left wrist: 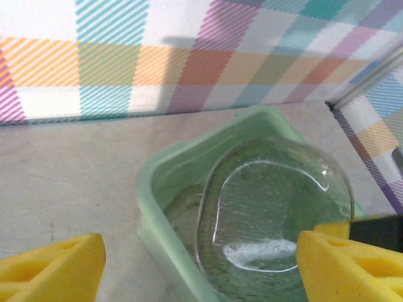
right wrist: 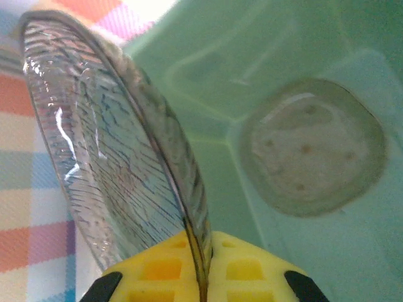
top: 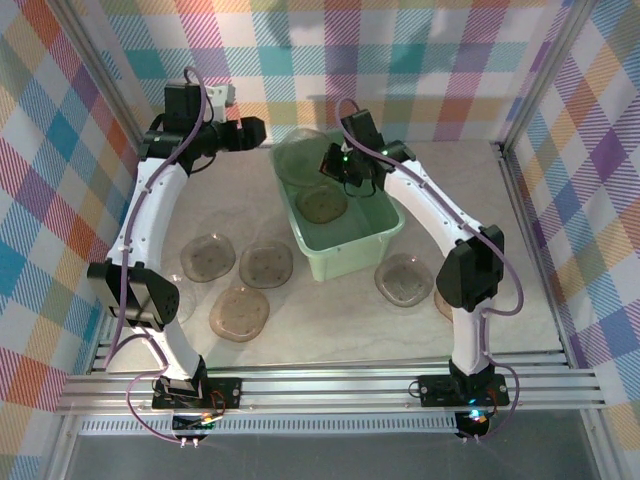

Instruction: Place the plates into the plastic bin on the countertop

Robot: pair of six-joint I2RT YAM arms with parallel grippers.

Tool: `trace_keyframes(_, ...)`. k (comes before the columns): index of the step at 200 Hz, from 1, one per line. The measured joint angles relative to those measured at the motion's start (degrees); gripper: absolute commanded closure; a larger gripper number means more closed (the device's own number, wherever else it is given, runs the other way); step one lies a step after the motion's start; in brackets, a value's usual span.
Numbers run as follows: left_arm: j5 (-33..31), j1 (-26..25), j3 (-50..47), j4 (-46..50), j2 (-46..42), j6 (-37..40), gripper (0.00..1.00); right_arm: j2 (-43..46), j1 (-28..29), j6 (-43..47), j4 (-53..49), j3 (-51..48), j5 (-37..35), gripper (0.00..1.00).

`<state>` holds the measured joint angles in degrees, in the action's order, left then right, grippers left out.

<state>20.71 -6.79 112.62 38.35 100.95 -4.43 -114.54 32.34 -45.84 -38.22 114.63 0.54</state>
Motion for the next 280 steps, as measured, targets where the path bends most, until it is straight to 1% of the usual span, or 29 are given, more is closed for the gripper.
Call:
trace_keyframes(42, -0.92, 3.32, -2.73, -3.04, 0.85, -2.62, 0.21, 0.33, 1.03, -15.85, -1.29, -7.13, -7.76, 1.00)
trace_keyframes(72, -0.85, 4.74, -4.61, -4.46, 2.56, -4.15, 0.21, 0.59, 1.84, -25.51, -4.81, -7.37, -13.07, 1.00)
trace_keyframes(98, -0.76, 5.14, -6.01, -4.59, 3.34, -4.76, 0.21, 0.61, 2.03, -31.61, -8.24, -6.32, -16.04, 1.00)
trace_keyframes(140, -0.28, 5.62, -7.15, -5.70, 3.37, -4.98, 0.21, -0.33, 2.23, -38.38, -10.01, -4.44, -17.05, 1.00)
trace_keyframes(207, 1.25, 8.46, -9.94, -7.67, 3.39, -6.05, 0.21, -11.02, 3.50, -44.85, -15.28, 7.02, -16.31, 1.00)
trace_keyframes(280, 1.77, 9.55, -11.67, -7.89, 3.54, -6.69, 0.21, -15.78, 4.66, -50.12, -17.57, 8.61, -16.55, 1.00)
